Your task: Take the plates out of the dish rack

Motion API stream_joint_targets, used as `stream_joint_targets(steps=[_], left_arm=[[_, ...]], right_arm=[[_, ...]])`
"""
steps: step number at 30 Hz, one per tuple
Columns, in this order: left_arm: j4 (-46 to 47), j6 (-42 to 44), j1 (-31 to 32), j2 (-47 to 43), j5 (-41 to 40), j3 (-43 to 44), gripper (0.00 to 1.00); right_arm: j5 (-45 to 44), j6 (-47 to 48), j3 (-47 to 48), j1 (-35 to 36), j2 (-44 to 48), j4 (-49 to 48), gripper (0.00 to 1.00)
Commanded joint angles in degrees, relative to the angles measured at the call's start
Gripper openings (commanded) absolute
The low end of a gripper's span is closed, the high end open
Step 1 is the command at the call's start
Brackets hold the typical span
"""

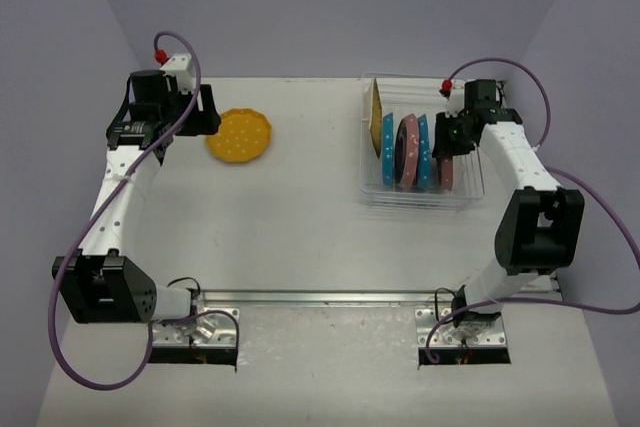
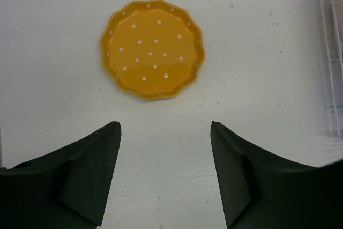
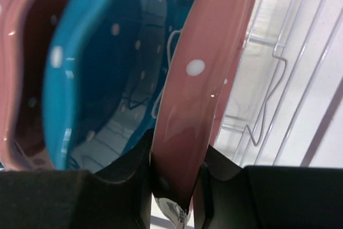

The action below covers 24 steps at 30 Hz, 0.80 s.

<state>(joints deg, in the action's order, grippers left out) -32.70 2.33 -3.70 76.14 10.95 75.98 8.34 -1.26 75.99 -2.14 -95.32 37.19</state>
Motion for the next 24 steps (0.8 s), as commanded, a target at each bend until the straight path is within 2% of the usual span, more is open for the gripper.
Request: stream_joint_targets(steps=[1,3,4,8,16,19,24], left_arm=[[2.12,-0.23,0.1,-0.38,0.49,-0.22,0.66],[2.18,-0.64,0.1,-0.46,0.79,-0.28,0.66],[2.21,-0.74,0.1,-0.4,0.83,-0.3,0.66],[2.64,-1.38,0.12,-0.34,1.47,-0.57,0.66],[2.16,-1.75,0.1,-0.11,2.62,0.47,0.67],[1.44,-3.21,0.1,-0.17,3.38,1.39,0.67],[0.94,-3.98,0.19,-0.92,9.11,2.84,0.67]], right_arm=[[3.48,-3.02,0.23,-0.15,3.37,0.03,0.11],[4.63,-4.17,0.52,-0.23,5.26,1.25,0.01],[5.01,-4.6,0.57,-0.23,5.84,1.48,0.0],[6.43,-6.25,2.49,-0.27,9.34,3.52,0.0],[10.09,-7.78,13.2,-0.85,12.61,8.5,0.0],[9.99,-5.94,15.68,-0.85,13.82,8.78,0.0],[10.06,4.11,17.0,-0.79,17.28,6.02,0.0]])
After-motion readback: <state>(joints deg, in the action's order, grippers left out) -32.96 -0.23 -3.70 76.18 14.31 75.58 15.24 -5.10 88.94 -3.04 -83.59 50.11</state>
